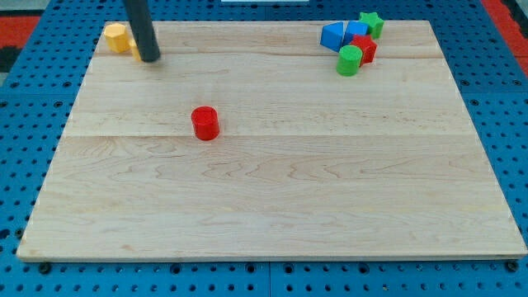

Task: Slide the red circle closer to the yellow heart

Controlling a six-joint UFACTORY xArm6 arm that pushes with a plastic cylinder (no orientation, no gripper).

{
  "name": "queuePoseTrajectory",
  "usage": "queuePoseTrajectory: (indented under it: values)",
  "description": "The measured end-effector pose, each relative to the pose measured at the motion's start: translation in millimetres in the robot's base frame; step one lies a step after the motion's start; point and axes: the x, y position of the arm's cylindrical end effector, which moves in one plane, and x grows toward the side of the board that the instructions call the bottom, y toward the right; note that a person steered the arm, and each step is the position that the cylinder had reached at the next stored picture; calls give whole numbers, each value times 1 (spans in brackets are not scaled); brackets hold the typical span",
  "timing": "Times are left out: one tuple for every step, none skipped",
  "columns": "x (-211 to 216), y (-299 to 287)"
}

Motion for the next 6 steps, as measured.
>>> queuePoseTrajectory:
  values:
    - [26, 38]
    - [58, 152]
    - [158, 168]
    - [180, 149]
    - [150, 49]
    - [145, 6]
